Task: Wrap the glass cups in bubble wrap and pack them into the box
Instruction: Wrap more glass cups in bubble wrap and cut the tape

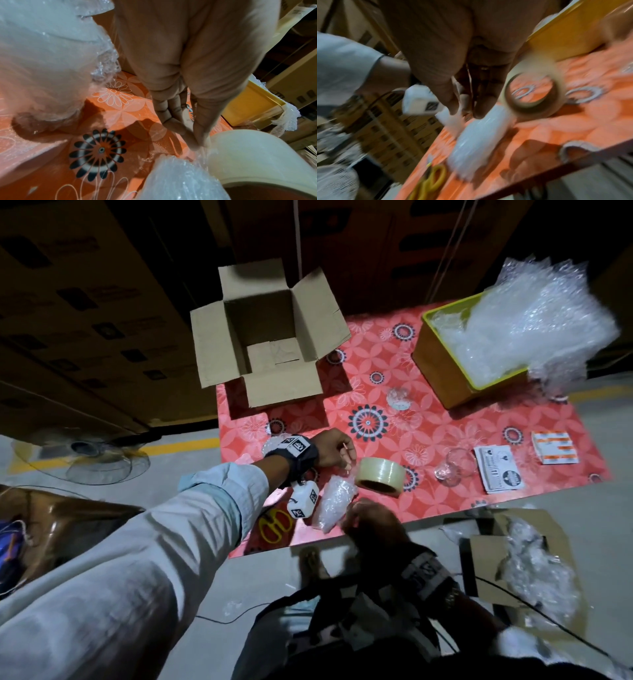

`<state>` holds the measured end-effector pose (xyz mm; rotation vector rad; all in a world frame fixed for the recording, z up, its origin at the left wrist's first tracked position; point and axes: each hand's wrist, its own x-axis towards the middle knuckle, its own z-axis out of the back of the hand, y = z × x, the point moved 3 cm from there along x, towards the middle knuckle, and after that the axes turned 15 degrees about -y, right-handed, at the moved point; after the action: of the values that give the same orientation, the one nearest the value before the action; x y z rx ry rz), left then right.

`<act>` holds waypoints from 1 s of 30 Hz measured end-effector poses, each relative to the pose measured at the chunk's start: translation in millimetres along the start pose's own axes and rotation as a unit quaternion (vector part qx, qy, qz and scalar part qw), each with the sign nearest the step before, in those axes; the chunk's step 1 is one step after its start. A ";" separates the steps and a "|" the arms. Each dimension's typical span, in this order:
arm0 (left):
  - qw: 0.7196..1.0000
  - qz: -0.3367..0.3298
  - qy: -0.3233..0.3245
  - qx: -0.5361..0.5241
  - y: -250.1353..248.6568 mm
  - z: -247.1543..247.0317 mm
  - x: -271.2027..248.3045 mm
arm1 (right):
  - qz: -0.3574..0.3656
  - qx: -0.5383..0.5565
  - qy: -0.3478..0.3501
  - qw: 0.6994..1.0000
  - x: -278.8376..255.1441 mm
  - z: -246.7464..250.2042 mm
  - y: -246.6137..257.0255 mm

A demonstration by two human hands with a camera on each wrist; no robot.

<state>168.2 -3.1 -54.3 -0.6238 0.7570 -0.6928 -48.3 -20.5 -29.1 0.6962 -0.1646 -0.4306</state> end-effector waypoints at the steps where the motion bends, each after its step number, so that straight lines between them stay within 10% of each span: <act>1: 1.000 -0.009 -0.006 0.001 -0.1 -0.3 0.4 | 0.010 -0.008 -0.071 0.997 6.5 25.8 -5.6; 15: 0.998 -0.029 -0.062 -0.015 -17.2 3.8 15.5 | -0.104 -0.045 -0.054 0.992 50.3 76.1 -76.7; 30: 0.980 -0.067 0.058 0.181 -83.5 -86.5 75.4 | -0.200 -0.018 -0.099 0.975 10.0 83.9 -104.2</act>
<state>113.6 -132.6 -73.9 -0.3052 0.6771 -0.9701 -97.6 -145.2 -33.3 0.6495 -0.2046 -0.8887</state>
